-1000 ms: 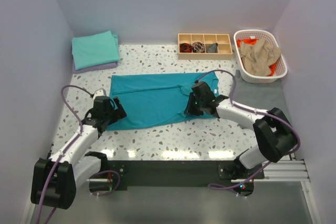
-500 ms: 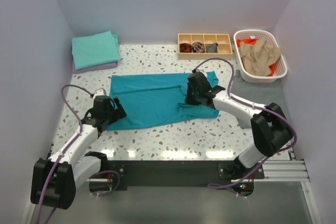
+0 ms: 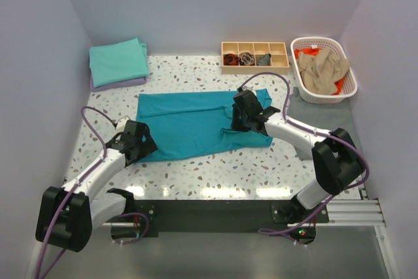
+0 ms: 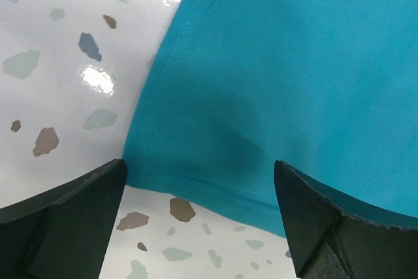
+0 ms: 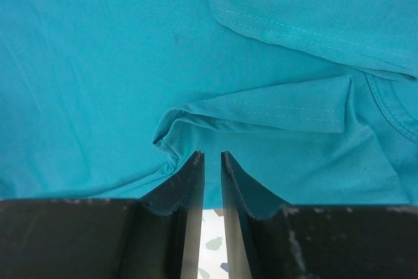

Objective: Fold and stack the t-shirts
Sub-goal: Fold the tshirt

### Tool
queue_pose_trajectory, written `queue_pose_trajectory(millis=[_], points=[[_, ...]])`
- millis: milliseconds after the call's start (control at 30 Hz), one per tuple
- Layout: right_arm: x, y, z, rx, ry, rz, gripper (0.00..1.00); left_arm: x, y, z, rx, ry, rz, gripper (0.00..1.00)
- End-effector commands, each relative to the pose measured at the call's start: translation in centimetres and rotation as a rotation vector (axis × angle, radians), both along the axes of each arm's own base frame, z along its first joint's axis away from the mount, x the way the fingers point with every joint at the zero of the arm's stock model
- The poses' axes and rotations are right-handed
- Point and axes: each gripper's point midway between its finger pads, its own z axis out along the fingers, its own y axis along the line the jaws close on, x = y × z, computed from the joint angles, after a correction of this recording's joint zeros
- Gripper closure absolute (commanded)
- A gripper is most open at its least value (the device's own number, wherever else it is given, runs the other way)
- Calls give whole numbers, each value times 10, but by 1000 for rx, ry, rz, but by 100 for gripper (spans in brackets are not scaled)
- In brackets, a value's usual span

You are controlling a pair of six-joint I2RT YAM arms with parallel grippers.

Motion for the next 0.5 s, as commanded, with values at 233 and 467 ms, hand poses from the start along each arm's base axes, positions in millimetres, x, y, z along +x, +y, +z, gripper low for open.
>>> queue_pose_trajectory(millis=[233, 467], points=[[13, -9, 32, 12, -83, 16, 68, 0, 15, 2, 38, -19, 148, 0], [12, -15, 32, 12, -72, 5, 67, -2, 9, -9, 8, -17, 138, 0]])
